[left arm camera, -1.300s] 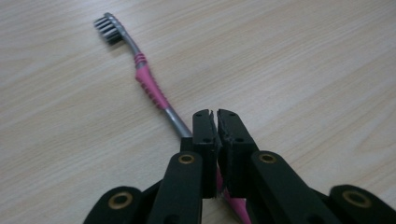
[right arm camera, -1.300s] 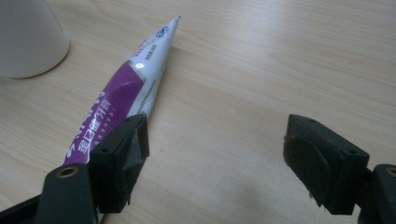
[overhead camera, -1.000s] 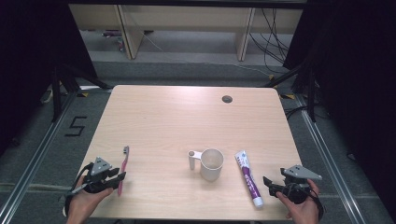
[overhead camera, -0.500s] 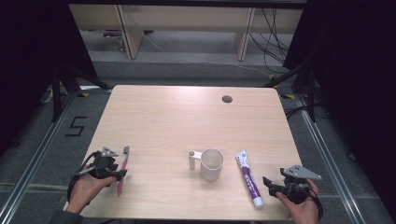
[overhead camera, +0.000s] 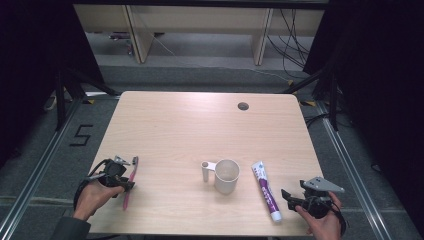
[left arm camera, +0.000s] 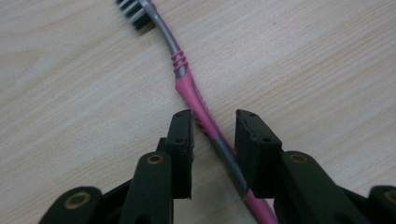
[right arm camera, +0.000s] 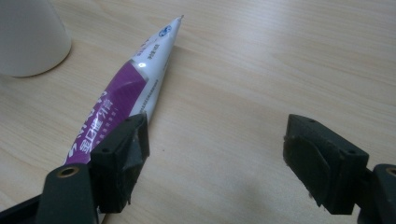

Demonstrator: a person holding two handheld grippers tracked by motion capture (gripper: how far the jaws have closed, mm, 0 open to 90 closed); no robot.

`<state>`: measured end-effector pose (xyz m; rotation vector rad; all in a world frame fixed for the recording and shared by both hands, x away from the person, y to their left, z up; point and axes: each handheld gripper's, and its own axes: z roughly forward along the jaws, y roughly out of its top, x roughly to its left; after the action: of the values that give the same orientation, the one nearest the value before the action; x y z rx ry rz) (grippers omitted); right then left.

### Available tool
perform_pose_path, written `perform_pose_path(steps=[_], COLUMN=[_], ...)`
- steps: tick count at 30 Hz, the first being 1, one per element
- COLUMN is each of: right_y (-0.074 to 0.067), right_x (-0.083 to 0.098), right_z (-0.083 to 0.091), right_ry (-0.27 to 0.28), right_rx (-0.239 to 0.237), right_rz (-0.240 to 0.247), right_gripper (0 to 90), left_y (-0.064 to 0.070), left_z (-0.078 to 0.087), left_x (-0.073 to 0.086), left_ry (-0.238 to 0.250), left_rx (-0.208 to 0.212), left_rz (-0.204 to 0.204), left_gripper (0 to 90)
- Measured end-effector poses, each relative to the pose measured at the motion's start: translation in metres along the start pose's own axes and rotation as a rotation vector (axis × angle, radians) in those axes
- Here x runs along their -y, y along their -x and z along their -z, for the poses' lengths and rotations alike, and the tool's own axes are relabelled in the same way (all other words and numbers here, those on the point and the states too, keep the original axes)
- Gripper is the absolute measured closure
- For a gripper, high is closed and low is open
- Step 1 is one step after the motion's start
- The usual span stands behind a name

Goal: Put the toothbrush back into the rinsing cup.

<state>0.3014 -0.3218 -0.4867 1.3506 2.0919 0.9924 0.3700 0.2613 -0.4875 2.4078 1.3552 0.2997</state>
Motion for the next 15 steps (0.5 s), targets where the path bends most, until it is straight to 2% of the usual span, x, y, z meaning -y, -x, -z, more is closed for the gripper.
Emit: perform_pose_path(steps=[3, 4, 5, 9, 14, 15], right_y=[0.000, 0.000, 0.000, 0.000, 0.000, -0.001], right_x=[0.000, 0.000, 0.000, 0.000, 0.000, 0.000], right_z=[0.000, 0.000, 0.000, 0.000, 0.000, 0.000], right_ry=[-0.001, -0.001, -0.001, -0.001, 0.001, 0.000], right_rx=[0.000, 0.000, 0.000, -0.005, -0.005, -0.006], right_rz=[0.001, 0.000, 0.000, -0.002, 0.000, -0.007], right_gripper=[23.8, 23.8, 23.8, 23.9, 23.8, 23.8], left_y=[0.000, -0.001, -0.001, -0.004, -0.004, -0.004], left_z=[-0.002, -0.001, -0.002, -0.002, -0.003, -0.003], left_x=[-0.001, -0.002, -0.002, -0.007, -0.012, -0.014], left_ry=[-0.008, -0.034, -0.028, -0.064, -0.092, -0.111], left_rx=[0.002, 0.008, 0.008, 0.016, 0.004, 0.010], left_rz=[-0.004, -0.013, -0.010, -0.038, -0.056, -0.059], left_gripper=[70.2, 71.8, 71.8, 75.3, 80.0, 80.0])
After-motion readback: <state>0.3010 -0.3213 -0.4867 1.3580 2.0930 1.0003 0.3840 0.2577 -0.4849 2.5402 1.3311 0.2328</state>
